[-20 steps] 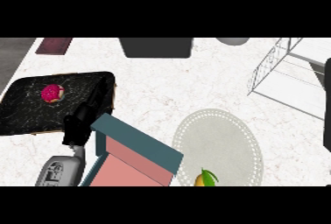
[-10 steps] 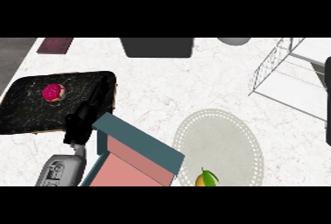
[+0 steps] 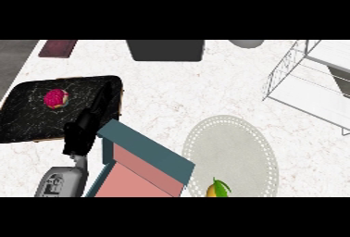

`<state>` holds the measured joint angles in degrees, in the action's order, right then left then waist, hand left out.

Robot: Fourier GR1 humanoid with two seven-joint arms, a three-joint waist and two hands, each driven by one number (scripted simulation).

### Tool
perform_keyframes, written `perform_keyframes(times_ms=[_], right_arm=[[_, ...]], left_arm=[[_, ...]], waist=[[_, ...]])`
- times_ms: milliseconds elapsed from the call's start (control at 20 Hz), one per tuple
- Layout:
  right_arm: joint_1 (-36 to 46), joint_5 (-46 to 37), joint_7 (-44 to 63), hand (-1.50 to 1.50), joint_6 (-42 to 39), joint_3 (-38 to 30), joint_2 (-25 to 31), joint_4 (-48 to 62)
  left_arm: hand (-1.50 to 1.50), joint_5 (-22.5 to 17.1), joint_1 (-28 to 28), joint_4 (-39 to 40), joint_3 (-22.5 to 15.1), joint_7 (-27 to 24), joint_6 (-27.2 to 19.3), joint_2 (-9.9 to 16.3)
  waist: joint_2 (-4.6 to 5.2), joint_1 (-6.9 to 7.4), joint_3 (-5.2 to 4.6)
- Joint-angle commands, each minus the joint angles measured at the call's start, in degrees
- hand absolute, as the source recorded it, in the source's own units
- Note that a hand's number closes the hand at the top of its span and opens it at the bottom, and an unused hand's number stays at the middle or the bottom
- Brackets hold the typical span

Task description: Pick the can from the placemat and place it in the tiered shelf

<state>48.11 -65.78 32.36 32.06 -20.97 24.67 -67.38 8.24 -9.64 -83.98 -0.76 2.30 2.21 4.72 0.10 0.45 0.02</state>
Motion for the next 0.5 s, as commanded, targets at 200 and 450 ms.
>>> perform_keyframes(times_ms=[200, 450], right_arm=[[-1.4, -12.4, 12.5, -1.50, -1.9, -1.1, 4.2, 4.9], [-5.3, -10.9, 14.5, -1.50, -2.6, -1.1, 3.6, 0.7]], left_arm=[[0.00, -0.2, 1.0, 0.4, 0.9, -1.7, 0.7, 1.1], [0.00, 0.6, 0.2, -3.2, -0.4, 3.0, -0.8, -0.7]], waist=[[-0.20, -0.36, -0.10], [-0.20, -0.37, -0.03]])
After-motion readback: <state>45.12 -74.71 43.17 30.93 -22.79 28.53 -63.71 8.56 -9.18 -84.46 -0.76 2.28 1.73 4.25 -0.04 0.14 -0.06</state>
